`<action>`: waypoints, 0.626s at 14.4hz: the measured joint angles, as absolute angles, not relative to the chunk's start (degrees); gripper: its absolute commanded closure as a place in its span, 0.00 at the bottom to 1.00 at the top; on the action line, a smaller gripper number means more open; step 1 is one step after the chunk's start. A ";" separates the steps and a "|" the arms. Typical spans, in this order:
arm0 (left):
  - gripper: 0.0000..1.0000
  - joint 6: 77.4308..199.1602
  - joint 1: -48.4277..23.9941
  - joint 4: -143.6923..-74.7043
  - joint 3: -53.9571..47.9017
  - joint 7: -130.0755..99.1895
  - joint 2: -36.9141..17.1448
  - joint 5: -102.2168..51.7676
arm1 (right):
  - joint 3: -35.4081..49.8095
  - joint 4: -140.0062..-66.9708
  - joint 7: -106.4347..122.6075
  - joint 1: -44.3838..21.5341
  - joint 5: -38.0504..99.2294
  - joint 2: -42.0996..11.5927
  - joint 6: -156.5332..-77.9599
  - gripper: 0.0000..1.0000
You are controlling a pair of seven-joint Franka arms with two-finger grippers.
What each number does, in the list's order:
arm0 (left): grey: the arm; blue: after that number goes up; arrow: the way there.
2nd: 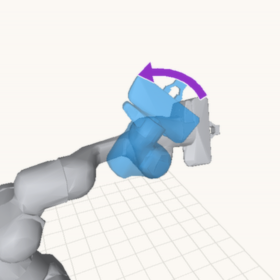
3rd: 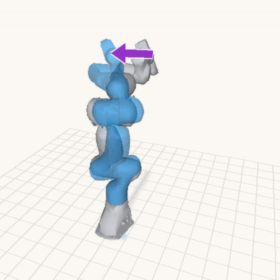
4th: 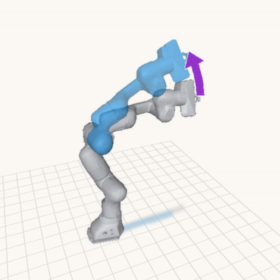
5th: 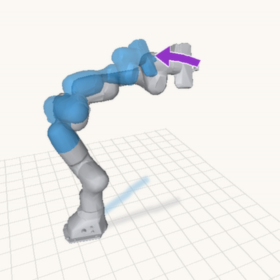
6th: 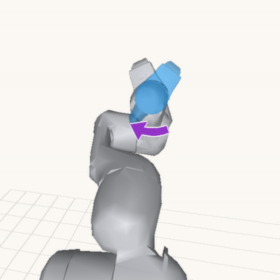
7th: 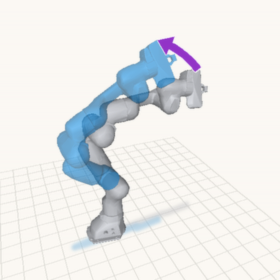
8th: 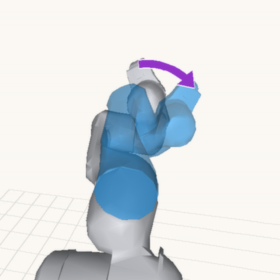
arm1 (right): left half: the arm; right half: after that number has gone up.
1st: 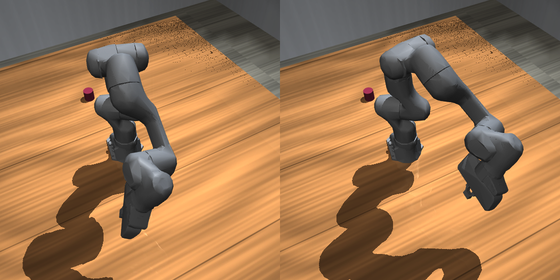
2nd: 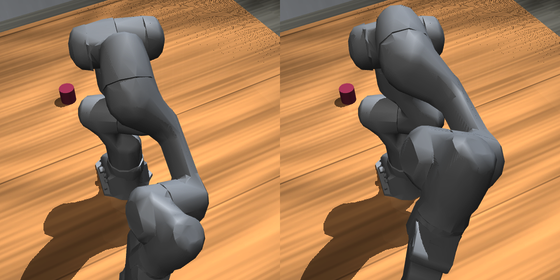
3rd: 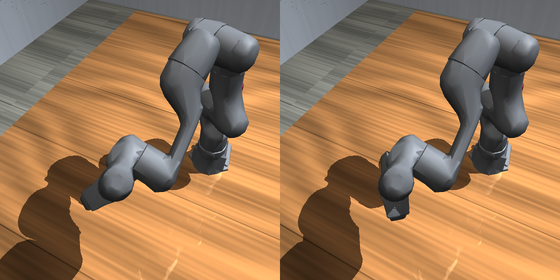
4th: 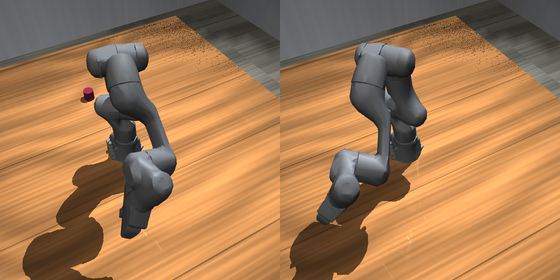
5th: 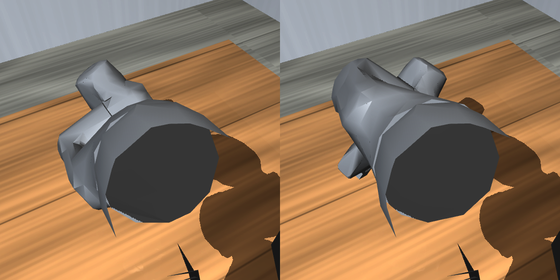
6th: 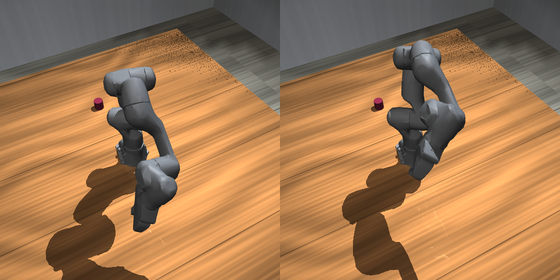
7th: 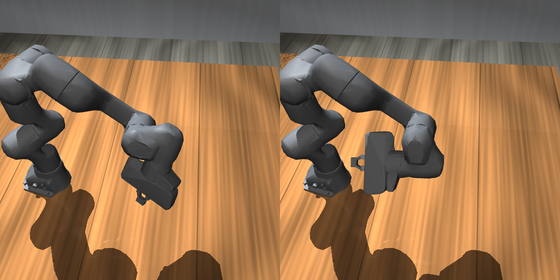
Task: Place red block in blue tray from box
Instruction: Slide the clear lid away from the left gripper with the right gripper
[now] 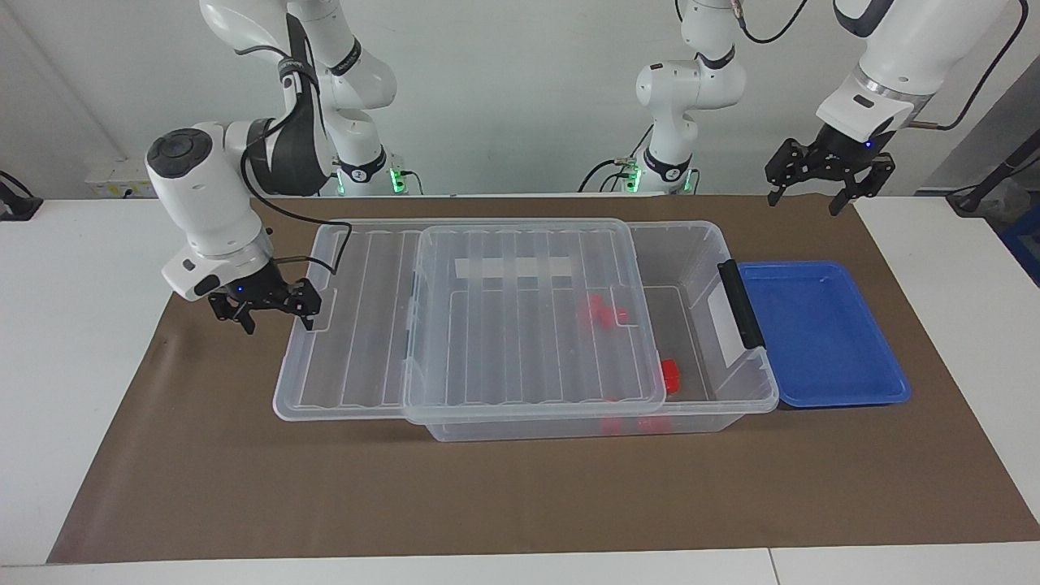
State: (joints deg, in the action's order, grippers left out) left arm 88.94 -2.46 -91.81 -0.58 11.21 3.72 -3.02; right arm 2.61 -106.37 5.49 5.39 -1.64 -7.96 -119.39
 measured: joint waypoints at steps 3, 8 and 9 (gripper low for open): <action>0.00 88.94 -2.46 -91.81 -0.58 11.21 3.72 -3.02 | 2.55 -106.42 9.62 7.91 -1.64 -7.96 -119.37 0.00; 0.00 88.94 -2.46 -91.81 -0.58 11.21 3.72 -3.02 | 2.53 -106.56 13.14 9.68 -1.64 -7.96 -118.39 0.00; 0.00 88.94 -2.46 -91.81 -0.58 11.21 3.72 -3.02 | 2.55 -106.56 13.14 9.67 -1.64 -7.95 -118.33 0.00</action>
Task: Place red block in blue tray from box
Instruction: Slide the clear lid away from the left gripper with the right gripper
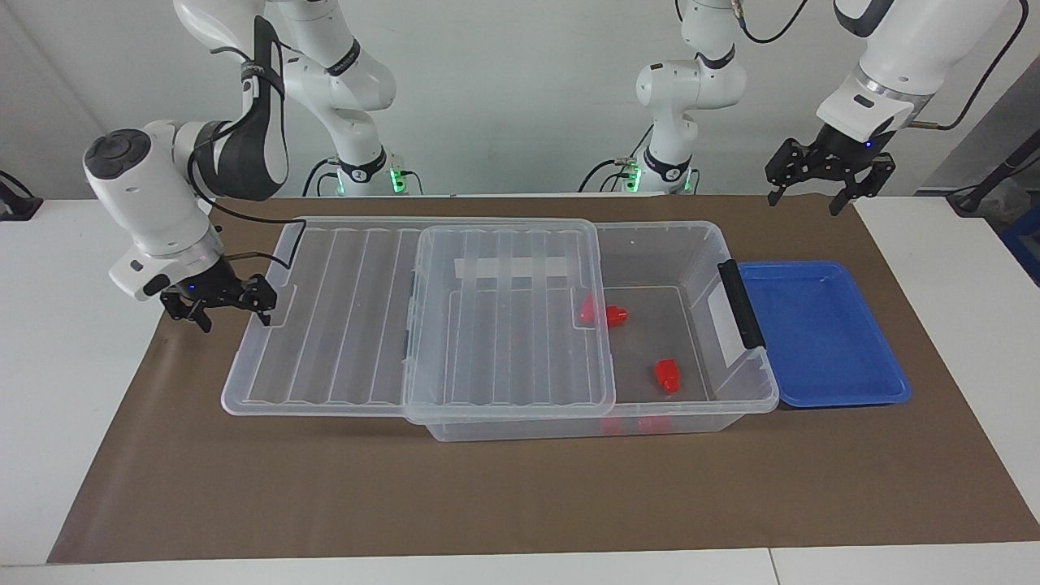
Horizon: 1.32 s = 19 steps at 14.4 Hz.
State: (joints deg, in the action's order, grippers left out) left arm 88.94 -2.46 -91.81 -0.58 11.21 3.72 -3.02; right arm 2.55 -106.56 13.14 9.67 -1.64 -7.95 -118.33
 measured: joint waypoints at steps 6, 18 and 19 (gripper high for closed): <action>0.00 88.94 -2.46 -91.81 -0.58 11.21 3.72 -3.02 | 2.71 -106.55 13.14 9.54 -1.64 -7.84 -118.08 0.00; 0.00 88.94 -2.46 -91.81 -0.57 11.21 3.72 -3.02 | 8.59 -101.98 6.83 9.11 -1.64 -1.96 -107.80 0.00; 0.00 88.94 -2.46 -91.81 -0.57 11.21 3.72 -3.02 | 9.43 -100.96 4.74 9.09 -1.64 -1.41 -106.01 0.00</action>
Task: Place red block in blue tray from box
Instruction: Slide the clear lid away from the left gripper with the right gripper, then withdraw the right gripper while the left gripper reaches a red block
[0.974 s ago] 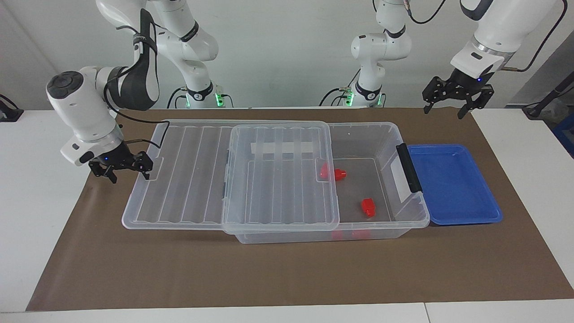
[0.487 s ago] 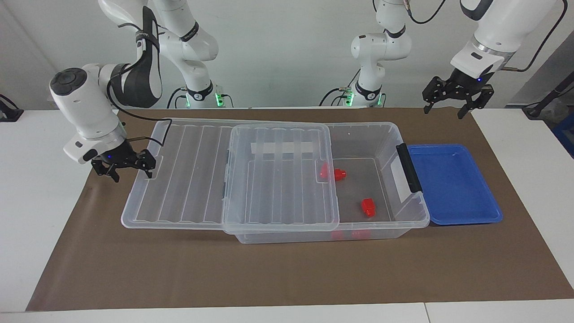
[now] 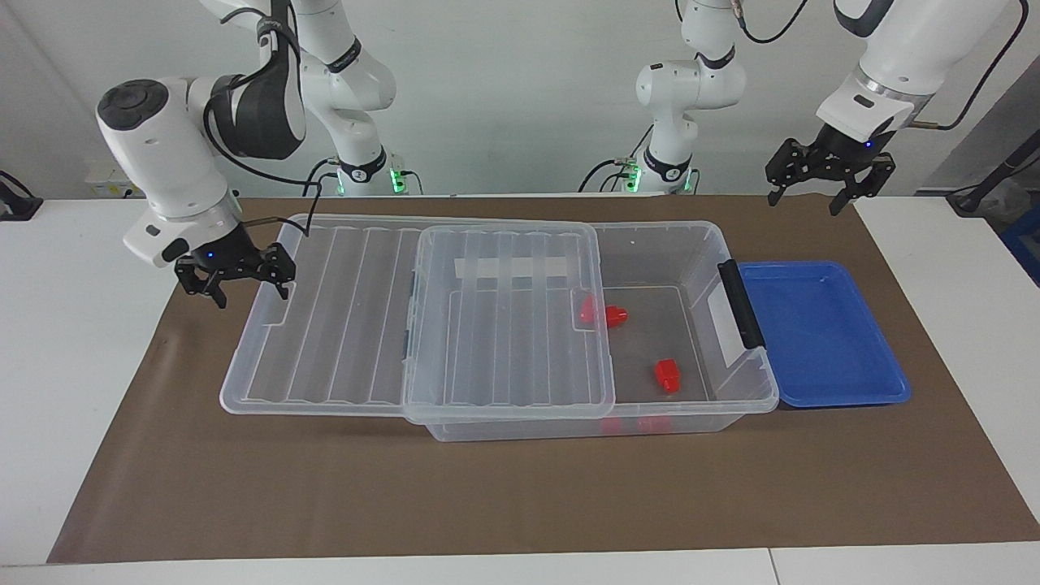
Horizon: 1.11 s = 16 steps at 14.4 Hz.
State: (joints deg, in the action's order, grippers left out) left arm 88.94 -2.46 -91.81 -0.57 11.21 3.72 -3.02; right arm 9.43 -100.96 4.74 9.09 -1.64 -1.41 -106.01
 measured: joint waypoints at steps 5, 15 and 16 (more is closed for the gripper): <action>0.00 90.15 -2.61 -91.91 -1.25 4.24 3.76 -3.02 | 10.79 -93.56 -3.14 9.12 -1.85 -0.62 -96.05 0.00; 0.00 114.74 -11.88 -108.44 -3.56 -21.33 3.67 -1.22 | 10.69 -88.46 -4.30 9.21 -1.86 -0.57 -90.95 0.00; 0.00 118.03 -13.00 -111.09 -3.56 -22.87 3.02 -0.26 | 10.69 -88.42 -4.30 9.21 -1.87 -0.56 -90.81 0.00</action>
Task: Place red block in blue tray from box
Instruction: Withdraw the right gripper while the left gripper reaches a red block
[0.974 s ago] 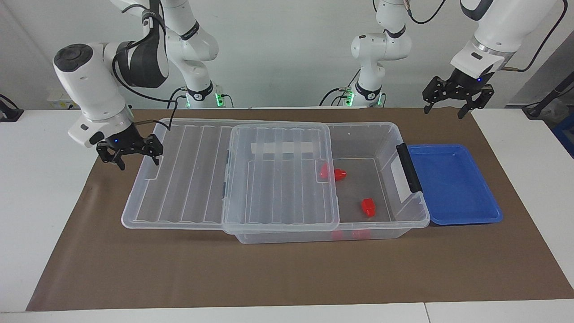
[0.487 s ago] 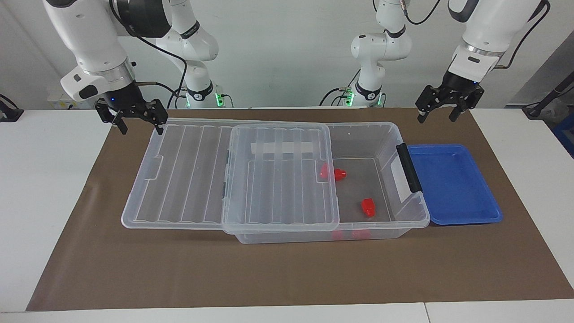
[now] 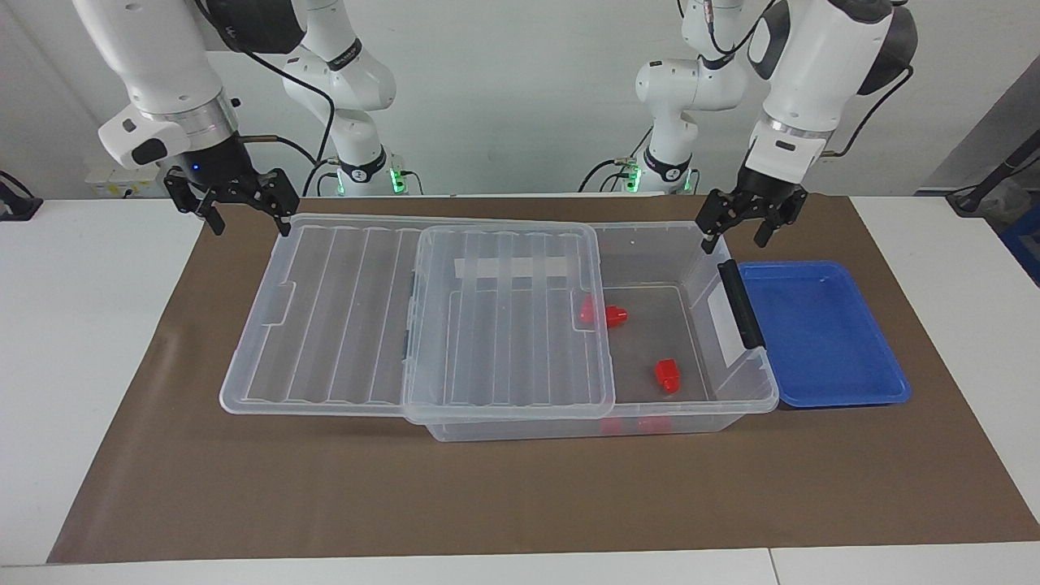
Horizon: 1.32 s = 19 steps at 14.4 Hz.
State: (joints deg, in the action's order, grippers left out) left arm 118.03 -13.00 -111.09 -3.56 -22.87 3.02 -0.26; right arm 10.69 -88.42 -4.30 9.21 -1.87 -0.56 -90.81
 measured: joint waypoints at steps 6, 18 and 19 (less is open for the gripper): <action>0.00 134.90 -17.03 -115.98 -3.37 -31.21 -7.65 4.37 | 10.56 -88.35 -4.30 8.78 -1.86 -0.53 -90.16 0.00; 0.00 148.30 -14.77 -116.31 -1.93 -28.86 -18.03 9.55 | 3.08 -88.35 -4.33 1.18 -1.86 -0.38 -89.62 0.00; 0.00 148.47 -14.35 -116.30 -1.93 -28.22 -18.03 9.57 | 3.08 -88.36 -4.33 1.18 -1.86 -0.38 -89.54 0.00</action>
State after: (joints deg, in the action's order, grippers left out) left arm 148.47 -14.35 -116.30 -1.93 -28.22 -18.03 9.57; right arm 3.08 -88.36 -4.33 1.18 -1.86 -0.38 -89.54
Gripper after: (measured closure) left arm 0.000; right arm 0.000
